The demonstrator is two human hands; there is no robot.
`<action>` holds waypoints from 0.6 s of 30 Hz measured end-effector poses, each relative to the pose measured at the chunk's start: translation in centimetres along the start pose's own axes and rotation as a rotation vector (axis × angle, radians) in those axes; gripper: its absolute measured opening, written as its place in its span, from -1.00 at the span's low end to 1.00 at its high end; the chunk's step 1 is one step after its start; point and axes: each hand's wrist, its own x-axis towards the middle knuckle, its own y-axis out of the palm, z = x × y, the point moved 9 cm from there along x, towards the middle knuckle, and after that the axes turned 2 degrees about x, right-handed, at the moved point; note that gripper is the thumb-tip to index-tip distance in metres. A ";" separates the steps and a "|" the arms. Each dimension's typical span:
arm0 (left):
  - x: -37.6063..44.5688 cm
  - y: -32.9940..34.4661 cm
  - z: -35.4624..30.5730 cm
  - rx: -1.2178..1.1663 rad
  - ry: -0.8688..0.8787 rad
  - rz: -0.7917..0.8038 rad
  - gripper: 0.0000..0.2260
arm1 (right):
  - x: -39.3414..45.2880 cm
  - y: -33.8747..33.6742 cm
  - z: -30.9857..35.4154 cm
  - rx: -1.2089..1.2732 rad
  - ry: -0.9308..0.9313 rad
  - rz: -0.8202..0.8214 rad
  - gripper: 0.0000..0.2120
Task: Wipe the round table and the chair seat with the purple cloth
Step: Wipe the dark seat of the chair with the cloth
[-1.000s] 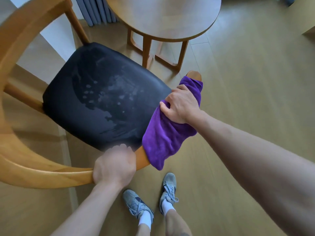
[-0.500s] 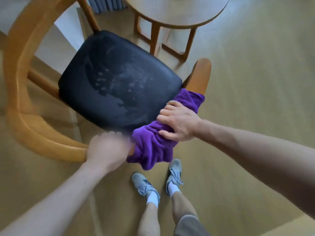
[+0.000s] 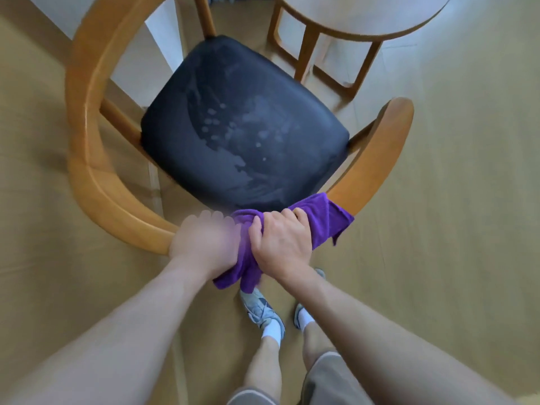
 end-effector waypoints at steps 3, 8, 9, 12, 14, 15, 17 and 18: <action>0.1 0.2 0.1 0.012 -0.022 0.014 -0.54 | -0.2 -0.2 -1.1 -0.078 -0.447 0.120 -0.62; 0.2 0.2 0.1 -0.007 -0.017 0.028 -0.53 | 3.9 -0.7 -5.6 -0.224 -0.473 0.203 -0.56; 0.2 0.2 0.1 -0.015 -0.015 0.027 -0.53 | 4.3 -0.6 -5.5 -0.226 -0.396 0.176 -0.56; 0.1 -0.1 -0.1 -0.026 0.000 0.024 -0.54 | 4.6 -0.3 -5.5 -0.230 -0.133 0.149 -0.54; 0.2 -0.2 -0.1 -0.041 0.001 0.030 -0.55 | 5.0 0.1 -5.5 -0.215 0.018 0.189 -0.53; 0.2 -0.2 -0.1 -0.048 0.001 0.036 -0.55 | 5.2 0.5 -5.1 -0.194 0.075 0.212 -0.53; 0.1 -0.1 -0.1 -0.051 0.004 0.043 -0.56 | 4.9 1.5 -3.3 -0.137 0.128 0.233 -0.54; 0.1 -0.2 -0.1 -0.048 0.010 0.044 -0.57 | 4.5 1.7 -2.3 -0.100 0.124 0.225 -0.54</action>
